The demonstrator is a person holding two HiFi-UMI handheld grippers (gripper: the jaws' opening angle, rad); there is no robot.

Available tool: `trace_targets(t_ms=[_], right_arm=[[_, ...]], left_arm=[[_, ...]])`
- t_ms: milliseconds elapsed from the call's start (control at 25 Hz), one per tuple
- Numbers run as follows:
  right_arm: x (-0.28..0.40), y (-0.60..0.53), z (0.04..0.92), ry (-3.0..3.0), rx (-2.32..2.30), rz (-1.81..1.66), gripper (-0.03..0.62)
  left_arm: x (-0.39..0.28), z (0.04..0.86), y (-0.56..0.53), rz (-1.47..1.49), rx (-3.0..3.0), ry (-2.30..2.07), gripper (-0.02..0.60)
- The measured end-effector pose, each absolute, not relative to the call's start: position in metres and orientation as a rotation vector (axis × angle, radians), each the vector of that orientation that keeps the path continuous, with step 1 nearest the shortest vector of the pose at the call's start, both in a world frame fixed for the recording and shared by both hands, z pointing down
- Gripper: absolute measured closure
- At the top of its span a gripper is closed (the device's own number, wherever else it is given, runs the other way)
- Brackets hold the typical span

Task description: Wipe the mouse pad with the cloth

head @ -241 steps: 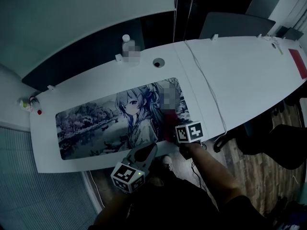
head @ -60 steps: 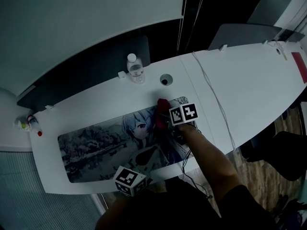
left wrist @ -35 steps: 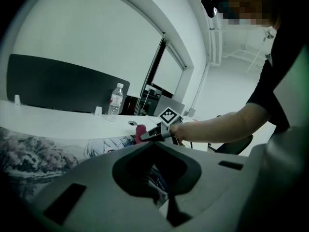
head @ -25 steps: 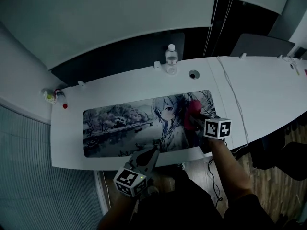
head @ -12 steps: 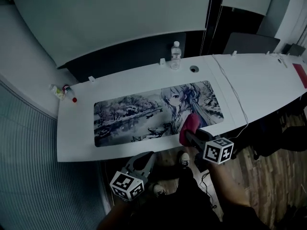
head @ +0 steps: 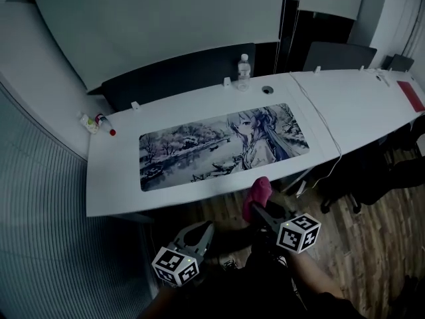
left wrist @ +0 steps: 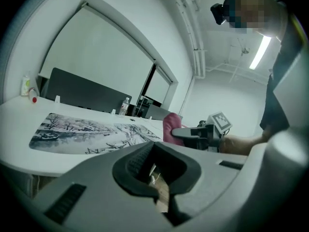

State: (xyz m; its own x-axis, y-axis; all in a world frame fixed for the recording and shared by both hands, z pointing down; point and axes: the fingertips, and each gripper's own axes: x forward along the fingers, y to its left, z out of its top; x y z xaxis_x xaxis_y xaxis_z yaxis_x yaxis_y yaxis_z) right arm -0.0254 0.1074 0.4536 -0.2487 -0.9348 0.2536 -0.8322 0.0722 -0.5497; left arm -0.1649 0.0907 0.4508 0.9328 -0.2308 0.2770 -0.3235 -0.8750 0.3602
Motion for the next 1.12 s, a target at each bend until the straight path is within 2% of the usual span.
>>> trace_targets(t_ms=[440,1120], right_arm=[[-0.073,0.151,0.456,2.243,-1.789,-0.938,0.487],[-0.074,0.155,0.451,2.27,-1.788,-0.898,0.487]], left_arm=[[-0.18,0.449,0.116,0.283,2.674,-0.392,0.577],[-0.18,0.445,0.118,0.264,2.683,-0.41,0.577]])
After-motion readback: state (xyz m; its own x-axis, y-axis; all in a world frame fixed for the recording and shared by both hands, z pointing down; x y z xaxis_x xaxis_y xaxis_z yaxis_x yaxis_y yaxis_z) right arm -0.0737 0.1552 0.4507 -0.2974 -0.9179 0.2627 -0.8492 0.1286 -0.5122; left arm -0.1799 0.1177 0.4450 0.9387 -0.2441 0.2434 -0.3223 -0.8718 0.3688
